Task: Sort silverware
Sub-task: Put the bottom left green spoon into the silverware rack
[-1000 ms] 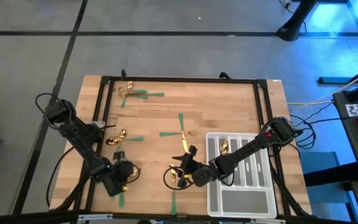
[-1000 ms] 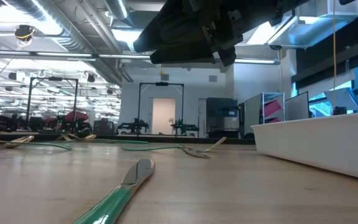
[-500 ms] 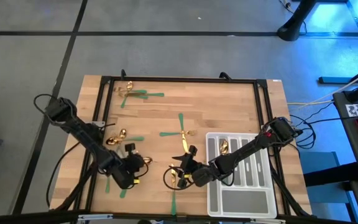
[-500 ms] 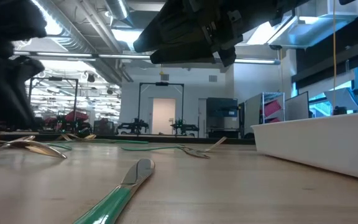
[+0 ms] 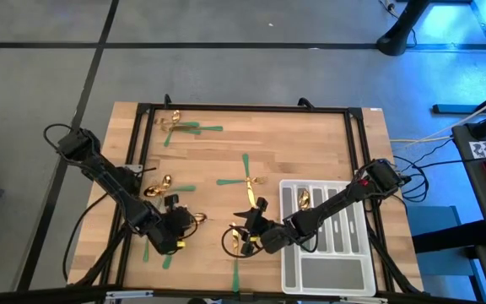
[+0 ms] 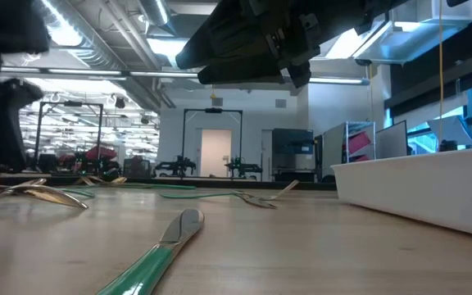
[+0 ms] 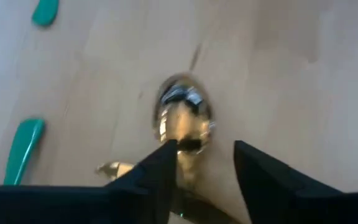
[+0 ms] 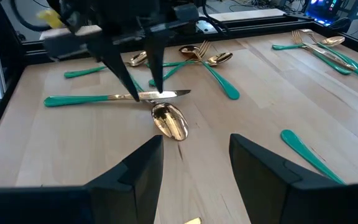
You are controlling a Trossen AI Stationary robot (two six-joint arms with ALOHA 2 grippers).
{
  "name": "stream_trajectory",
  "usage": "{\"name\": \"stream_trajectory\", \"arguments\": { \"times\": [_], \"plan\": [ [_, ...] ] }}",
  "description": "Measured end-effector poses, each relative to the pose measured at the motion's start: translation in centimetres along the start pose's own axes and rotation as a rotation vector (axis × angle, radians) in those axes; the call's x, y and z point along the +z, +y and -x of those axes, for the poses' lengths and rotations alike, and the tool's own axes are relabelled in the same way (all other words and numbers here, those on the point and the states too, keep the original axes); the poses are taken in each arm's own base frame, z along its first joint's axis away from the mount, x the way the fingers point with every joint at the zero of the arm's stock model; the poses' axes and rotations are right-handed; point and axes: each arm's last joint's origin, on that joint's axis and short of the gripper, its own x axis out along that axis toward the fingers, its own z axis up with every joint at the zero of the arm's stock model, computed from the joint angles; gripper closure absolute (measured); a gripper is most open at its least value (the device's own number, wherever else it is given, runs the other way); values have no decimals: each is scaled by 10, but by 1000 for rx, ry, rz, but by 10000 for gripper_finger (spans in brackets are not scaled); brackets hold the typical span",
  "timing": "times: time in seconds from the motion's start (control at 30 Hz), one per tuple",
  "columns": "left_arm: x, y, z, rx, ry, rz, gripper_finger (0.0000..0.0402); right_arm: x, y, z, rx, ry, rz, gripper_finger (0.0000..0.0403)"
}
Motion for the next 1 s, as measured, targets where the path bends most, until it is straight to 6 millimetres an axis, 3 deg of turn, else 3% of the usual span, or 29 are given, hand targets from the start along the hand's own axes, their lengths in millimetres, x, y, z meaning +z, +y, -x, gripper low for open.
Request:
{"name": "stream_trajectory", "arguments": {
  "times": [0.13, 0.27, 0.47, 0.57, 0.73, 1.0],
  "plan": [
    [-16, 13, -11, 54, 28, 61, 209, 0, 0, 0, 6, 2, -6, 217],
    [-27, 21, -15, 98, 52, 100, 202, -1, 0, 0, 8, 6, -4, 217],
    [-27, 25, -8, 139, 90, 94, 216, -1, 0, 0, 3, 14, 2, 217],
    [-20, 25, 5, 145, 94, 120, 224, -1, 0, 0, 3, 14, 2, 217],
    [-19, 14, 31, 63, 142, 215, 241, -2, -1, 0, 2, 17, 5, 217],
    [-57, -6, 39, 29, 230, 481, 270, -2, -1, 0, -8, 16, 7, 217]
  ]
}}
